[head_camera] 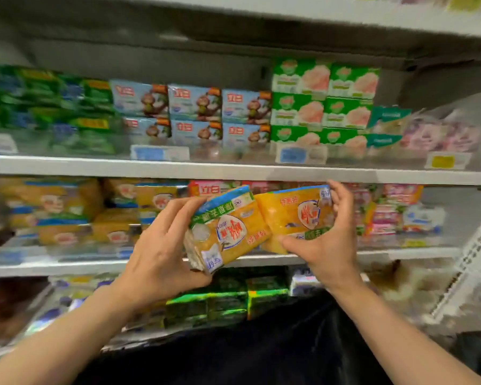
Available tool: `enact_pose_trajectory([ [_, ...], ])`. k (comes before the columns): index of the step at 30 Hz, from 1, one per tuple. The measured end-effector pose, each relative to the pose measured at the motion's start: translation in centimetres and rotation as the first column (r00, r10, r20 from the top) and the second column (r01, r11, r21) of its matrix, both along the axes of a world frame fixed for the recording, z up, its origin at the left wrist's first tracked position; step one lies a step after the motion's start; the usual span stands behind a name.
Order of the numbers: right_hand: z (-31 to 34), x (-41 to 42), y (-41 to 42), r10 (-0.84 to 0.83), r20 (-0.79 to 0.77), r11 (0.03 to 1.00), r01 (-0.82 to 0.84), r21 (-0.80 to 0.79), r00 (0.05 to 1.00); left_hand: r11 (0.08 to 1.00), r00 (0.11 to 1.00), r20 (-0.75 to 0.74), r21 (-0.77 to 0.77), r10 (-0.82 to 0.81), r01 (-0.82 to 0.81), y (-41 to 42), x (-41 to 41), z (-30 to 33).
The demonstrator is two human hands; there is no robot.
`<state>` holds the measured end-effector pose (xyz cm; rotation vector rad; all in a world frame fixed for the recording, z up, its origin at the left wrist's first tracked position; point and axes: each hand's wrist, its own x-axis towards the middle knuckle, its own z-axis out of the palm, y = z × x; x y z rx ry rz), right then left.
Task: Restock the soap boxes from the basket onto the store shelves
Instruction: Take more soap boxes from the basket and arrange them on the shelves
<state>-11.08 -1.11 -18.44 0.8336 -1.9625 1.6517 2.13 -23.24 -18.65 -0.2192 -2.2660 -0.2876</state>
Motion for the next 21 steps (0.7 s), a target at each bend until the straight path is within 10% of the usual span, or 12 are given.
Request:
enact_pose_trajectory([
  [13, -4.8, 8.6, -18.8, 0.267, -0.134, 0.962, -0.255, 0.101, 0.954, 0.918, 0.969, -0.017, -0.317, 0.245, -0.238, -15.4, 13.7, -4.6],
  [21, -6.3, 9.8, -23.8, 0.237, -0.118, 0.966, -0.221, 0.131, 0.964, 0.903, 0.919, 0.102, 0.173, 0.382, -0.394, -19.2, 15.2, -6.2],
])
